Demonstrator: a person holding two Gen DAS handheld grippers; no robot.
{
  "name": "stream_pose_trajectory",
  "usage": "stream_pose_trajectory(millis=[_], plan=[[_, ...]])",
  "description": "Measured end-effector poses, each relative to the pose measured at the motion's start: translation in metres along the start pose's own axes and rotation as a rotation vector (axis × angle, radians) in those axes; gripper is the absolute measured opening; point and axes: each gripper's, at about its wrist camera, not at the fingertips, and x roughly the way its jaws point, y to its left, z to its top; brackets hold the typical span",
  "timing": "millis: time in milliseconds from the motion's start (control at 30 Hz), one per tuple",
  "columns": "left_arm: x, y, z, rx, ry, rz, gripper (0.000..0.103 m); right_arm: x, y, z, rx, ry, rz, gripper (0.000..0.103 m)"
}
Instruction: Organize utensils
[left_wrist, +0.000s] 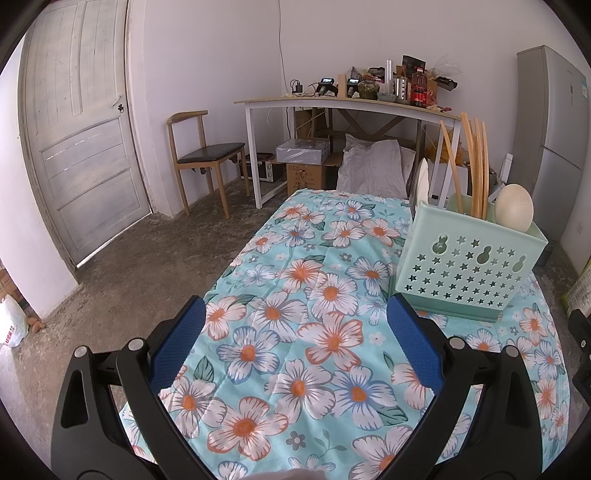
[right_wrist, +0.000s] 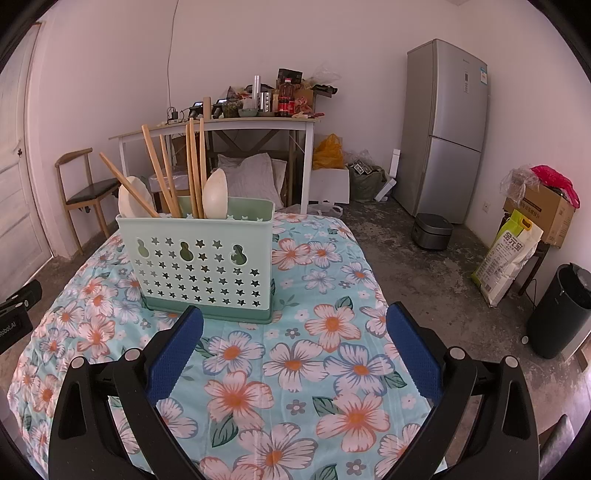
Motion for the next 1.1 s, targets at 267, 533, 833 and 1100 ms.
stream_pose_trajectory(millis=[267,533,833,1100], plan=[[0.0,0.0,0.0,-0.001,0.0,0.0,0.095,-0.0003,0.0011,0.0006,-0.001,0.0,0.0,0.096],[0.0002,0.0001,-0.0003,-0.001,0.0,0.0,0.095,0.0002,-0.0002,0.0001,-0.001,0.0,0.0,0.096],[-0.0001,-0.0004,-0.0001,0.0,-0.001,-0.001,0.095,0.0007,-0.0018,-0.0003,0.002,0.001,0.001,0.096],[0.0,-0.0006,-0.0004,-0.001,-0.001,-0.001,0.095,-0.0004,0.0017,0.0012,0.002,0.003,0.004,0.096]])
